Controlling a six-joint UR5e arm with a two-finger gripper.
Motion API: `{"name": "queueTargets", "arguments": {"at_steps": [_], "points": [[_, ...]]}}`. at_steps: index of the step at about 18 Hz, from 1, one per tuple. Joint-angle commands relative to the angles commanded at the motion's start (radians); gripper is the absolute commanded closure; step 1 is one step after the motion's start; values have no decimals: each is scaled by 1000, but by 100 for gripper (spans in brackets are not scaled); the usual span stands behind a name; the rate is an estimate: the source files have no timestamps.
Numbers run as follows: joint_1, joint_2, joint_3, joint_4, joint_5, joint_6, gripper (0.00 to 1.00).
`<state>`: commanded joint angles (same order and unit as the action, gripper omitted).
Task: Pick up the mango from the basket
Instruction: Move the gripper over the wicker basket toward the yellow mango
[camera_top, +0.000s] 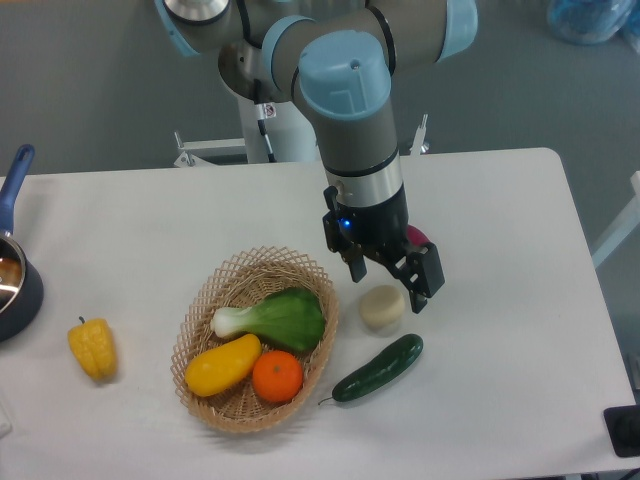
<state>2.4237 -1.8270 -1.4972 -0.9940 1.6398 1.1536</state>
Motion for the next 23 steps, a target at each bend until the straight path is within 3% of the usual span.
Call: {"name": "queueTargets", "arguments": {"at_steps": [8, 11, 12, 20, 23], "points": [[0, 0, -20, 9, 0, -6, 0], [-2, 2, -87, 148, 2, -43, 0], [-2, 3, -103, 161, 0, -70, 0], [-52, -40, -84, 179, -46, -195, 0], [-64, -51, -95, 186, 10, -213, 0]]}}
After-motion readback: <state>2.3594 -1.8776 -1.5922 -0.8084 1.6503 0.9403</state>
